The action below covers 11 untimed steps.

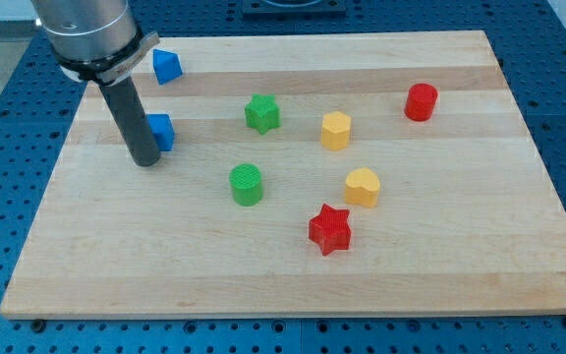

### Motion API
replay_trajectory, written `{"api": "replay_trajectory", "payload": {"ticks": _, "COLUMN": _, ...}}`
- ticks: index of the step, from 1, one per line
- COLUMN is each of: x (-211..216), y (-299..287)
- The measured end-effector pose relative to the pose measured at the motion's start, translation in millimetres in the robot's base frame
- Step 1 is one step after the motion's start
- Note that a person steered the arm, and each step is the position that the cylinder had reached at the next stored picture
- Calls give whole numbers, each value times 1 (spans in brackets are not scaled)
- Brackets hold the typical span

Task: Slide green circle below to the green star

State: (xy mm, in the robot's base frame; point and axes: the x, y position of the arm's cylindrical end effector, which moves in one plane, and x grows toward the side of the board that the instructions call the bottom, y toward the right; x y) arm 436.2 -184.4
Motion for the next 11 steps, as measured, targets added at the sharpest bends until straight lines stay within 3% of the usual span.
{"api": "replay_trajectory", "payload": {"ticks": 3, "x": 52, "y": 73}}
{"api": "replay_trajectory", "payload": {"ticks": 6, "x": 89, "y": 77}}
{"api": "replay_trajectory", "payload": {"ticks": 10, "x": 105, "y": 152}}
{"api": "replay_trajectory", "payload": {"ticks": 11, "x": 79, "y": 152}}
